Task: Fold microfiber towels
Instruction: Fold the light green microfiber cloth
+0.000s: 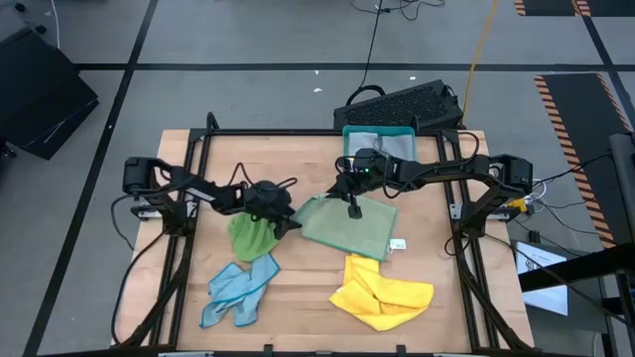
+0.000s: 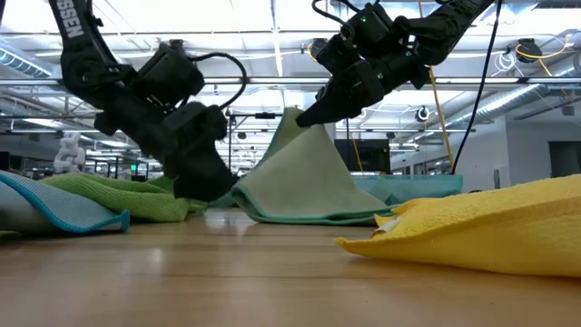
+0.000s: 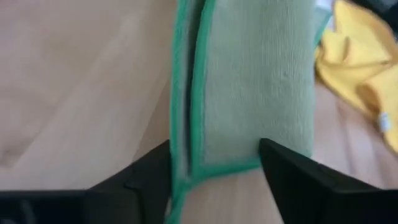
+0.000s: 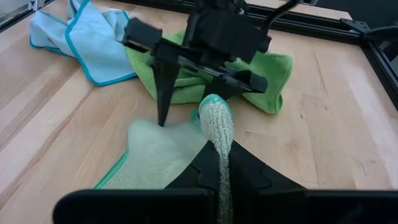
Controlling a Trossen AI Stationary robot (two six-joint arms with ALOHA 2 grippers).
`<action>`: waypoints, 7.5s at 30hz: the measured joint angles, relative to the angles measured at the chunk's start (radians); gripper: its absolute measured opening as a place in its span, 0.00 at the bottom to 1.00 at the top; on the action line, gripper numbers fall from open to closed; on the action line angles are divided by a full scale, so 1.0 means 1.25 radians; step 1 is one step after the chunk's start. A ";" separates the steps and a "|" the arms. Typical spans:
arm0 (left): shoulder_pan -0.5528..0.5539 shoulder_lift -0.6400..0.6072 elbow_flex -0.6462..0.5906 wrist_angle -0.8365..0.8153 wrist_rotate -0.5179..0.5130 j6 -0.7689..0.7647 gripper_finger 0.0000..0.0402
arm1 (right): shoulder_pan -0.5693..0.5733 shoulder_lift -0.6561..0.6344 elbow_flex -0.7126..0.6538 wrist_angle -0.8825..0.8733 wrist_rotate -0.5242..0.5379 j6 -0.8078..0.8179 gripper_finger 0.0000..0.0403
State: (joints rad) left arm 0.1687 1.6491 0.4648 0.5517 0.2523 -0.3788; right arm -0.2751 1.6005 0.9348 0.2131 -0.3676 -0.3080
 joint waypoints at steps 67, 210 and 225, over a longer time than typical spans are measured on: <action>-0.552 -0.360 0.423 -0.641 -1.017 0.220 0.01 | 0.378 -0.151 0.001 0.343 0.482 0.113 0.04; 0.091 -0.409 0.075 -0.320 -0.559 0.408 0.02 | -0.134 0.023 0.001 0.253 0.210 0.039 0.01; 0.062 -0.425 0.076 -0.386 -0.428 0.273 0.02 | -0.131 0.023 0.000 0.160 0.041 0.086 0.01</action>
State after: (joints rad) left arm 0.2462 1.1183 0.5594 0.0696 -0.2823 -0.0375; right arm -0.4387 1.6299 0.9344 0.4132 -0.3169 -0.2006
